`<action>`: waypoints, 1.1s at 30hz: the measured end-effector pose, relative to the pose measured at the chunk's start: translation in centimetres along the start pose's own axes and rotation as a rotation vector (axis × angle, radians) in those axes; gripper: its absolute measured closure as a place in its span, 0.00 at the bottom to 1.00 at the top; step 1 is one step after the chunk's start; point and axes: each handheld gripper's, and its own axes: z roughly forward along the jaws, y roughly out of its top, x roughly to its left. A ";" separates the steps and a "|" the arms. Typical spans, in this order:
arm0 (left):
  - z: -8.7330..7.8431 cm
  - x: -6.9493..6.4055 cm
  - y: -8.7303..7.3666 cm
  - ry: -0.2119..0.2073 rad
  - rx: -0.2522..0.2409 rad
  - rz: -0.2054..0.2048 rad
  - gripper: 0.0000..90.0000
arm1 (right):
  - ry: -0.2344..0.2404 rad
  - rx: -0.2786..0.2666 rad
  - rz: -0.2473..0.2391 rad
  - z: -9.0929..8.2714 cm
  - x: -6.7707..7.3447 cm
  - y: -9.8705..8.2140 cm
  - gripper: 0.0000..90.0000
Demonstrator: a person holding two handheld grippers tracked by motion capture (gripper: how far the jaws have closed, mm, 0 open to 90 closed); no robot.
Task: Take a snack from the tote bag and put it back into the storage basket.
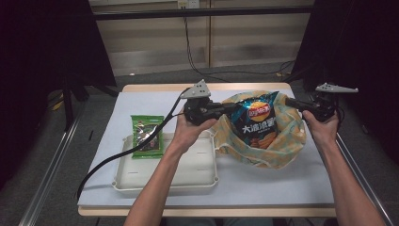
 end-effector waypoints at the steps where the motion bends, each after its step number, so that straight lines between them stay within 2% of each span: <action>1: 0.0 0.0 0.1 0.004 -0.002 -0.002 0.99 | 0.008 -0.007 0.008 -0.1 0.1 0.1 1.00; 2: -0.1 0.0 0.2 0.005 0.000 0.002 0.99 | 0.013 -0.013 0.008 -0.2 0.1 0.1 1.00; 5: -0.3 0.4 0.5 0.007 -0.005 -0.018 0.99 | 0.024 -0.014 0.010 -0.2 0.1 -0.2 0.98; 7: -0.3 0.6 0.8 0.016 -0.011 -0.031 0.99 | 0.029 -0.016 0.016 -0.2 0.2 -0.4 0.88; 10: -0.6 0.8 1.1 0.024 -0.016 -0.037 0.99 | 0.030 -0.028 0.013 -0.5 0.3 -0.7 0.80; 12: -0.8 0.9 1.4 0.025 -0.028 -0.043 0.99 | 0.031 -0.035 0.006 -0.8 0.4 -0.7 0.70; 14: -0.8 0.9 1.7 0.025 -0.031 -0.038 0.99 | 0.046 -0.052 0.015 -1.2 0.6 -0.6 0.67; 18: -0.7 0.8 2.2 0.027 -0.042 -0.038 0.99 | 0.063 -0.070 -0.004 -1.9 1.7 0.0 0.56; 21: -1.2 0.8 2.8 0.032 -0.051 -0.033 0.99 | 0.082 -0.077 -0.019 -2.3 2.6 0.1 0.55; 22: -1.3 0.9 3.0 0.033 -0.051 -0.043 0.99 | 0.092 -0.079 -0.021 -2.4 2.8 0.0 0.55; 23: -1.5 0.9 3.3 0.044 -0.039 -0.038 0.99 | 0.088 -0.073 -0.028 -2.5 3.1 -0.1 0.55; 25: -2.1 0.9 3.9 0.055 -0.050 -0.029 0.99 | 0.092 -0.066 -0.038 -2.8 3.5 -0.7 0.55; 29: -3.3 1.1 4.9 0.072 -0.071 -0.017 0.99 | 0.089 -0.068 -0.045 -3.4 3.8 -1.5 0.55; 33: -4.1 0.9 5.5 0.085 -0.083 -0.008 0.99 | 0.100 -0.081 -0.046 -4.1 4.2 -1.2 0.54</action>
